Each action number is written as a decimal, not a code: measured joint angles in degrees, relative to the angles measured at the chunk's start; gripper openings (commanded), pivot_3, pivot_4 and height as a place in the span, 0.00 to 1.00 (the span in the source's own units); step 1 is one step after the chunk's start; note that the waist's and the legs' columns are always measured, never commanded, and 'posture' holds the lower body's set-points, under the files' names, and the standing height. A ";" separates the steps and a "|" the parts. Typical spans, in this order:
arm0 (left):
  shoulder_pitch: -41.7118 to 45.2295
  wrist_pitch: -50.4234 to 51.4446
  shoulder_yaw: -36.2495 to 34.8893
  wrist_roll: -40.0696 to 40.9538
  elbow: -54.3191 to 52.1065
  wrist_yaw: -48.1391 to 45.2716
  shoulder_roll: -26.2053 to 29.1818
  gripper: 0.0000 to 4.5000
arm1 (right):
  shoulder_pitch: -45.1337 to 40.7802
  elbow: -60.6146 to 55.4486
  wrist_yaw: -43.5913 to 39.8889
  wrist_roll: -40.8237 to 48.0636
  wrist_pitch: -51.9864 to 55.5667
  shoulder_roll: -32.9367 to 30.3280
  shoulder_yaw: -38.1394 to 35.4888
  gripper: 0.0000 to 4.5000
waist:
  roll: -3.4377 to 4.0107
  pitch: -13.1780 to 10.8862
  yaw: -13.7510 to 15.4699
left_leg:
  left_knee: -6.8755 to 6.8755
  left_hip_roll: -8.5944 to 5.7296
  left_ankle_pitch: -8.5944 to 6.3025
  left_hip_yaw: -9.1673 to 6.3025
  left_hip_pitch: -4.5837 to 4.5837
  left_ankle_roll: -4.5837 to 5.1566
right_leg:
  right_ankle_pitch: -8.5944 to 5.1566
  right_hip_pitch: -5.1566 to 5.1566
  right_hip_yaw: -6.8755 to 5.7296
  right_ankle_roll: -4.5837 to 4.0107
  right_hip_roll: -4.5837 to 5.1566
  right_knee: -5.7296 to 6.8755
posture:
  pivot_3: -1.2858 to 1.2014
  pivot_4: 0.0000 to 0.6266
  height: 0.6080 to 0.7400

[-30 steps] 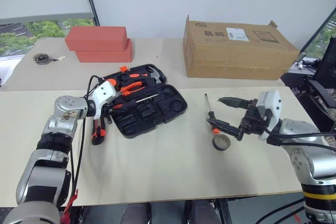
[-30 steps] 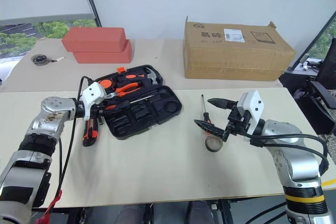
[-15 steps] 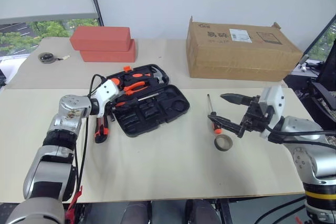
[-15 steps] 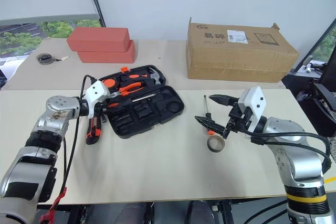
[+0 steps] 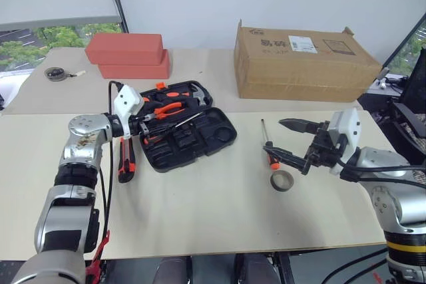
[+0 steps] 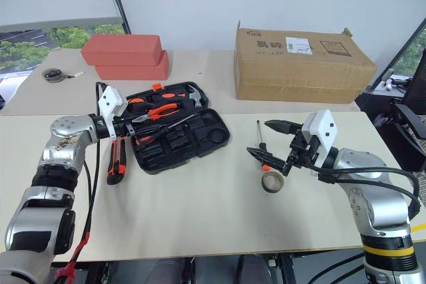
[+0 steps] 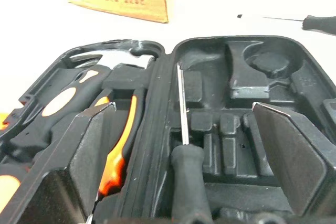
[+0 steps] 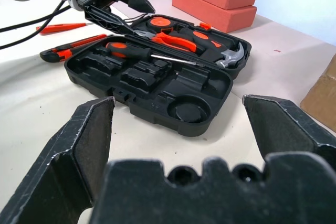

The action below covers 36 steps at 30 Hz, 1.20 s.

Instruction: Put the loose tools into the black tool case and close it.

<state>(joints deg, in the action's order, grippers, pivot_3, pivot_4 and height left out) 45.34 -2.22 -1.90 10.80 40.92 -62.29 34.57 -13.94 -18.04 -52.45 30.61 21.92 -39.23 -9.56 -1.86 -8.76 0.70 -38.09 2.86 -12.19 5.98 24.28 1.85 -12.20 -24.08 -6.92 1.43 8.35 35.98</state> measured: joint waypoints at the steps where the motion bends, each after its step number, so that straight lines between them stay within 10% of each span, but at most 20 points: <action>1: 0.00 -0.71 0.00 -0.46 0.39 0.48 -0.05 0.84 | 0.05 0.19 -0.04 -0.01 -0.06 0.03 0.00 1.00 | 0.00 0.00 0.02 | 0.00 0.00 0.00 0.01 0.00 0.00 | 0.00 0.00 0.00 0.01 0.00 0.00 | 0.52 0.24 0.80; 11: 0.42 -7.27 1.32 -3.64 7.36 4.64 -6.66 0.04 | 0.69 1.76 -1.10 -0.10 -1.39 0.60 0.03 1.00 | 0.00 0.00 0.04 | -0.11 0.01 -0.01 0.00 0.02 0.01 | 0.03 0.02 0.00 0.04 0.00 0.00 | 0.52 0.24 0.80; 36: 6.06 -9.79 1.63 -8.44 21.74 9.12 -10.03 0.02 | 3.75 4.14 11.26 -13.44 0.82 0.64 5.40 1.00 | 0.70 0.81 -0.03 | -0.28 0.06 -0.02 -0.48 -0.43 0.07 | -0.14 0.52 0.00 0.38 0.06 -0.08 | 0.52 0.24 0.80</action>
<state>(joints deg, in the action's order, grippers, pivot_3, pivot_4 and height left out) 51.40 -12.02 -0.27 2.36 62.67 -53.17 24.54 -10.19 -13.90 -41.18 17.16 22.73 -38.59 -4.16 -1.16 -7.95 0.66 -38.37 2.92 -12.22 5.49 23.86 1.92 -12.34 -23.56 -6.92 1.81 8.41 35.90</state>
